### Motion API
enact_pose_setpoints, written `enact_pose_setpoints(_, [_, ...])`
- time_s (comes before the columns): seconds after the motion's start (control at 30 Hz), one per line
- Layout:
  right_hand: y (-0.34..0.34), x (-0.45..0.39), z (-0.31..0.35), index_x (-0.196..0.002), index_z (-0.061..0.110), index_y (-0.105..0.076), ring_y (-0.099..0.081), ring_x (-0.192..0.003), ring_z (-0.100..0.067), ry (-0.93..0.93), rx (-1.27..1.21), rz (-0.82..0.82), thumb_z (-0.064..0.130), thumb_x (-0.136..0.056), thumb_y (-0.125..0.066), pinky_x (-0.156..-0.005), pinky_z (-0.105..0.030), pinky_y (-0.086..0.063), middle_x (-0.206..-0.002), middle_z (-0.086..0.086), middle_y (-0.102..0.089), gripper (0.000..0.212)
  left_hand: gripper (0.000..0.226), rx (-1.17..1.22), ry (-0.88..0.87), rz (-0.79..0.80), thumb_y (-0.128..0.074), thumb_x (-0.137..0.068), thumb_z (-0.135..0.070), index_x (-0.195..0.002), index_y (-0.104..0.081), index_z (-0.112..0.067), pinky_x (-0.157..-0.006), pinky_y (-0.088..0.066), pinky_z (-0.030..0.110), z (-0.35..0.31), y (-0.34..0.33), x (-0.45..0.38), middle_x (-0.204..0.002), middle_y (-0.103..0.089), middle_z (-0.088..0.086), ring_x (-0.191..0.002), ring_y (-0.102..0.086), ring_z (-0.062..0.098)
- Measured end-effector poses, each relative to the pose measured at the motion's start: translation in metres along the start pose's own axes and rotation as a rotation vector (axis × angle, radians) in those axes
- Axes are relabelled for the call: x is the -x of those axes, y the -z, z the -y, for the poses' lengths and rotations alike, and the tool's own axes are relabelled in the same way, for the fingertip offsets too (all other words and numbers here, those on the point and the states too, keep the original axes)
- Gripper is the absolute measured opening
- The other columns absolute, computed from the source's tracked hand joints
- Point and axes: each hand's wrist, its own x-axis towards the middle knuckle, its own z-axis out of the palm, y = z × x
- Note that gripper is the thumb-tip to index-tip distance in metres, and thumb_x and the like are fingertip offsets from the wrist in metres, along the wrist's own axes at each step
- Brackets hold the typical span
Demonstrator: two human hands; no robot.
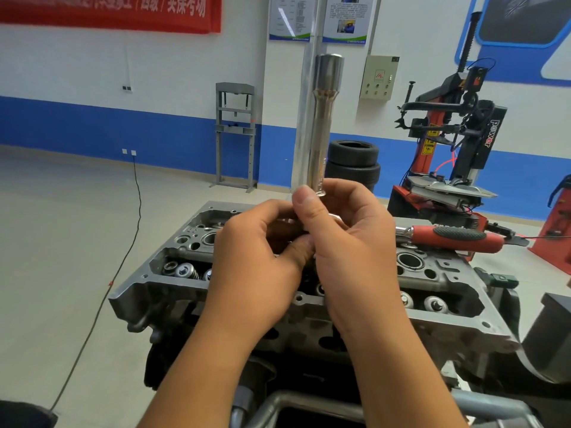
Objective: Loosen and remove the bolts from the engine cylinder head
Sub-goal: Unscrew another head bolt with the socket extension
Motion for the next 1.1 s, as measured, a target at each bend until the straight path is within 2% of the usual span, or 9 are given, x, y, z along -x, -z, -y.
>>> enact_pose_setpoints(0.1, [0.0007, -0.0003, 0.0005, -0.101, 0.018, -0.069, -0.076, -0.089, -0.027, -0.013, 0.002, -0.019, 0.024, -0.09, -0.079, -0.083, -0.055, -0.062, -0.096, -0.004, -0.076, 0.016, 0.026, -0.01, -0.017, -0.013, -0.08, -0.089, -0.011, -0.108, -0.077, -0.029, -0.079, -0.065, 0.032, 0.0024, 0.0001, 0.0001, -0.094, -0.08, -0.016, -0.09, -0.077, 0.004])
enact_pose_setpoints(0.27, [0.0012, -0.0028, -0.0011, -0.101, 0.015, -0.073, -0.074, -0.082, -0.012, 0.002, 0.017, 0.032, 0.022, -0.1, -0.067, -0.076, -0.03, -0.06, -0.086, 0.003, -0.075, 0.009, 0.034, 0.016, -0.037, 0.125, -0.067, -0.1, -0.007, -0.125, -0.074, -0.029, -0.086, -0.062, 0.026, -0.0017, 0.003, -0.0005, -0.106, -0.08, -0.014, -0.104, -0.075, 0.005])
enact_pose_setpoints(0.4, [0.0014, -0.0034, -0.0009, -0.101, 0.018, -0.074, -0.075, -0.089, -0.017, -0.016, -0.018, 0.031, 0.026, -0.098, -0.071, -0.082, -0.039, -0.062, -0.091, 0.001, -0.076, 0.009, 0.033, 0.009, 0.006, 0.05, -0.074, -0.094, -0.006, -0.119, -0.074, -0.028, -0.083, -0.064, 0.035, -0.001, 0.0011, -0.002, -0.1, -0.08, -0.011, -0.097, -0.077, 0.007])
enact_pose_setpoints(0.5, [0.0017, -0.0022, -0.0014, -0.097, 0.023, -0.071, -0.077, -0.089, -0.022, -0.012, -0.014, -0.001, 0.034, -0.085, -0.081, -0.082, -0.046, -0.064, -0.094, 0.0, -0.076, 0.019, 0.028, -0.031, 0.001, -0.044, -0.083, -0.084, -0.011, -0.103, -0.077, -0.031, -0.069, -0.064, 0.026, -0.0003, -0.0016, -0.0001, -0.088, -0.079, -0.015, -0.082, -0.076, 0.003])
enact_pose_setpoints(0.57, [0.0018, -0.0021, -0.0022, -0.096, 0.024, -0.07, -0.076, -0.088, -0.02, -0.007, 0.002, 0.003, 0.032, -0.087, -0.082, -0.081, -0.044, -0.064, -0.092, 0.001, -0.075, 0.017, 0.027, -0.055, -0.008, -0.061, -0.083, -0.082, -0.013, -0.101, -0.077, -0.032, -0.067, -0.063, 0.024, 0.0, -0.0025, 0.0011, -0.085, -0.079, -0.017, -0.079, -0.076, 0.001])
enact_pose_setpoints(0.73, [0.002, -0.0045, -0.0032, -0.097, 0.019, -0.071, -0.073, -0.081, -0.01, -0.008, -0.014, 0.036, 0.026, -0.099, -0.069, -0.076, -0.028, -0.059, -0.084, 0.007, -0.073, 0.007, 0.032, -0.058, -0.054, 0.08, -0.069, -0.098, -0.011, -0.124, -0.074, -0.031, -0.083, -0.063, 0.026, -0.0038, 0.0013, 0.0009, -0.102, -0.079, -0.016, -0.099, -0.075, 0.003])
enact_pose_setpoints(0.87, [0.0005, -0.0043, -0.0032, -0.095, 0.021, -0.074, -0.074, -0.085, -0.015, -0.011, -0.015, 0.051, 0.03, -0.098, -0.067, -0.08, -0.037, -0.061, -0.086, 0.004, -0.075, 0.012, 0.032, -0.045, -0.009, 0.007, -0.074, -0.094, -0.007, -0.119, -0.076, -0.026, -0.085, -0.064, 0.034, -0.0022, 0.0009, -0.0007, -0.099, -0.08, -0.013, -0.095, -0.076, 0.005])
enact_pose_setpoints(1.0, [0.0009, -0.0024, -0.0018, -0.094, 0.026, -0.072, -0.077, -0.086, -0.019, -0.017, -0.004, 0.016, 0.04, -0.082, -0.078, -0.079, -0.043, -0.065, -0.093, 0.002, -0.077, 0.019, 0.026, -0.054, -0.012, -0.069, -0.082, -0.085, -0.012, -0.103, -0.077, -0.03, -0.068, -0.063, 0.025, -0.0004, -0.0018, 0.0011, -0.086, -0.079, -0.015, -0.081, -0.076, 0.003])
enact_pose_setpoints(1.1, [0.0008, -0.0022, -0.0014, -0.096, 0.023, -0.07, -0.077, -0.082, -0.016, -0.01, 0.008, 0.024, 0.032, -0.092, -0.077, -0.076, -0.04, -0.065, -0.09, 0.002, -0.076, 0.012, 0.027, -0.064, -0.033, -0.018, -0.077, -0.089, -0.014, -0.11, -0.077, -0.031, -0.074, -0.064, 0.028, -0.0015, -0.0001, 0.0008, -0.092, -0.079, -0.016, -0.087, -0.076, 0.002])
